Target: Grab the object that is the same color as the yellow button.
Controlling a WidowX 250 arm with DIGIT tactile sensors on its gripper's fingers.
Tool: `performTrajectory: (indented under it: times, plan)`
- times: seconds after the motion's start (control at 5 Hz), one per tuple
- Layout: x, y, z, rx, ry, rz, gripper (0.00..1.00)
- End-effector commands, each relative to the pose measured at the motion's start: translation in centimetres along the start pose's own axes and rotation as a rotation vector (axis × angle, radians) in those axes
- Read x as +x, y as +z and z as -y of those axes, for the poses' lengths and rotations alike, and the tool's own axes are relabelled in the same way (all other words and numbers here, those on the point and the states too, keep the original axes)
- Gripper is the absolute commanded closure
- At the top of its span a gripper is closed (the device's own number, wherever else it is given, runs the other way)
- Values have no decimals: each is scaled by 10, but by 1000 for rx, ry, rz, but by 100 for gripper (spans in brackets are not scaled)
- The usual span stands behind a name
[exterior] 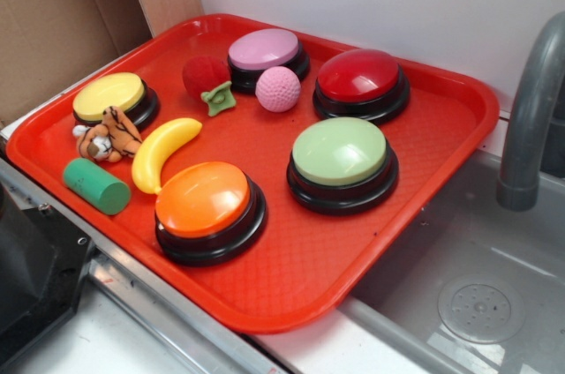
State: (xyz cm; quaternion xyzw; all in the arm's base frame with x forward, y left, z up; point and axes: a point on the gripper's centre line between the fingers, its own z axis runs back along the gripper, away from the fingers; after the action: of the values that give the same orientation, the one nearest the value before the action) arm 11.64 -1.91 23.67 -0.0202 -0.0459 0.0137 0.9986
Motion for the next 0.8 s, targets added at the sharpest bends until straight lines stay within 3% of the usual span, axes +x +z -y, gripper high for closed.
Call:
performTrajectory:
  times: [0.0,0.4,0.6]
  plan:
    - [0,0,0,0,0,0,0]
    - [30,-70,-11,-63,166,-13,0]
    - [40,-107,-16,-41,261,-54,0]
